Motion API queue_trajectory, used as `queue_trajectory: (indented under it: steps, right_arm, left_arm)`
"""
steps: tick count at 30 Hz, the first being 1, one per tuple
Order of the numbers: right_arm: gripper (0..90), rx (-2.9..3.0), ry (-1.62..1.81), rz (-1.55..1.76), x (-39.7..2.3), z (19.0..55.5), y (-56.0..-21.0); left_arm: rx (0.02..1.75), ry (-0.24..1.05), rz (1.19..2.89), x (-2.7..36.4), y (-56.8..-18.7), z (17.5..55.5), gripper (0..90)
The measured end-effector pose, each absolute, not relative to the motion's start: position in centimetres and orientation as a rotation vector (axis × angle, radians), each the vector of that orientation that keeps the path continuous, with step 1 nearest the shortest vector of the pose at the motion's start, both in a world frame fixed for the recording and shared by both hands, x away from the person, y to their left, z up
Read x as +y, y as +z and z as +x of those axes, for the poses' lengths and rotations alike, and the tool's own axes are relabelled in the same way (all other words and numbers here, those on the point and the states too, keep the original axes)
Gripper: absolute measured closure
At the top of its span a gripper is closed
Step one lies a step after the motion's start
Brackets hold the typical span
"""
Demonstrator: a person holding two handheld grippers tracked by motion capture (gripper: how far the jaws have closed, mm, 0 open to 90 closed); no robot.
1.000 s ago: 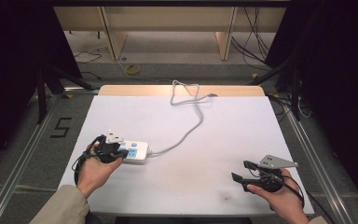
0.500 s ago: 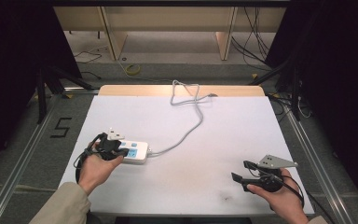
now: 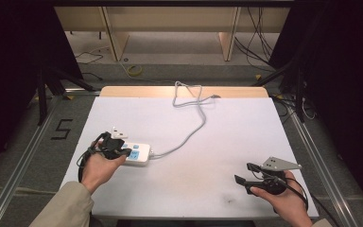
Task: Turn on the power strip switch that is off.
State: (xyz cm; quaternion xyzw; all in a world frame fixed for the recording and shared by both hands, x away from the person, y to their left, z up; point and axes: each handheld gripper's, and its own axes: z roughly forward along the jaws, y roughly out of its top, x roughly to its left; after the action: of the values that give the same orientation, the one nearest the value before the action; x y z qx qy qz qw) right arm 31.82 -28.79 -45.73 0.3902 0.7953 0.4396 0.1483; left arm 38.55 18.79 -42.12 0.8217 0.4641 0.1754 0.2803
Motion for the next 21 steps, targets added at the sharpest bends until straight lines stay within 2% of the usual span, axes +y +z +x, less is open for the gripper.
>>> queue_trajectory:
  steps: [21]
  right_arm:
    - [30.0, 2.29, 1.264, 1.125, -28.8, 31.8, -45.7]
  left_arm:
    - [1.269, 0.451, 2.209, 18.5, -42.2, 39.8, 90.0]
